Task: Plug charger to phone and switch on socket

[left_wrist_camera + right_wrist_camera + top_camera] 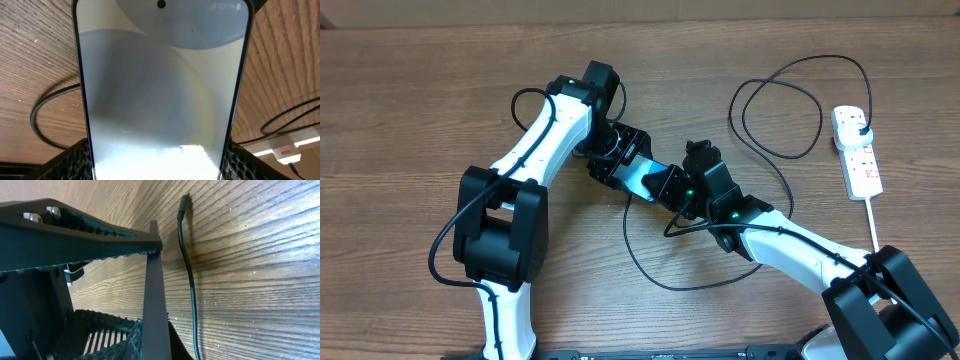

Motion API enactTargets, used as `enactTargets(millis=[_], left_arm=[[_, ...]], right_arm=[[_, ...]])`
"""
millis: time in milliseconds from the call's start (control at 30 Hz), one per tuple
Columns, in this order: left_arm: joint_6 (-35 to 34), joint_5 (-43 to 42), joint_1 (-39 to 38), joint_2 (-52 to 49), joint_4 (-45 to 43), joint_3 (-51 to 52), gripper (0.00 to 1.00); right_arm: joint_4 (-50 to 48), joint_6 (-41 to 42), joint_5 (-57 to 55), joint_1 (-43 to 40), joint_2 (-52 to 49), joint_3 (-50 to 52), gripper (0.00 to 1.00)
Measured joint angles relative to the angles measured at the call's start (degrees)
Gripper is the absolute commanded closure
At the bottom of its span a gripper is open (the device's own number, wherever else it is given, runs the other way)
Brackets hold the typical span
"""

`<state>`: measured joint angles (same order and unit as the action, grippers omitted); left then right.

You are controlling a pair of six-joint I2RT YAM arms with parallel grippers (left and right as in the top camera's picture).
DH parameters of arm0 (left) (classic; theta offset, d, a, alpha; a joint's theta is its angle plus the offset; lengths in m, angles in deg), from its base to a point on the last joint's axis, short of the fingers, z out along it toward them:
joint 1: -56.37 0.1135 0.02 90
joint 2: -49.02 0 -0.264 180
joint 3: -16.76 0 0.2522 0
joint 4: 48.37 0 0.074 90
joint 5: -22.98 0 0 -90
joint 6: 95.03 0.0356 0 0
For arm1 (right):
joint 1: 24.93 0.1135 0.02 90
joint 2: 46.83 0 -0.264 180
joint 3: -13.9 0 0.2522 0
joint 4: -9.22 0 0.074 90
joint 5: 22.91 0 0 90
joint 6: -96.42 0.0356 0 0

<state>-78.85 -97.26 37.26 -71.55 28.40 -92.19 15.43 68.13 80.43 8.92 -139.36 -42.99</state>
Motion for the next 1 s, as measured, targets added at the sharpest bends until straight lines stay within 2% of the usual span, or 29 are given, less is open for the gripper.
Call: enactTargets(millis=[100,200,333,400,433,800,1000], left_arm=[[0.00,0.35,0.02,0.00,0.00,-0.11,0.34],[-0.02,0.81,0.09,0.00,0.02,-0.15,0.21],[-0.17,1.16,0.39,0.02,0.26,-0.55,0.15],[-0.22,0.98,0.46,0.02,0.15,-0.59,0.09],[-0.24,0.70,0.33,0.02,0.20,-0.59,0.00],[-0.31,-0.17,0.20,0.02,0.20,-0.59,0.00],[7.13,-0.57,3.43,0.02,-2.89,-0.59,0.00]], right_arm=[[-0.74,0.61,0.26,-0.02,-0.26,0.00,0.96],[-1.88,1.18,0.68,-0.02,-0.76,0.11,0.96],[-4.81,2.40,1.33,-0.11,-1.31,0.52,0.96],[-6.47,3.74,2.01,-0.22,-1.66,0.57,0.96],[-8.26,4.33,3.08,-0.13,-1.60,0.48,0.96],[-7.34,5.62,6.16,-0.94,-1.57,0.17,0.96],[-2.58,5.09,9.20,-6.97,-1.55,0.17,0.96]])
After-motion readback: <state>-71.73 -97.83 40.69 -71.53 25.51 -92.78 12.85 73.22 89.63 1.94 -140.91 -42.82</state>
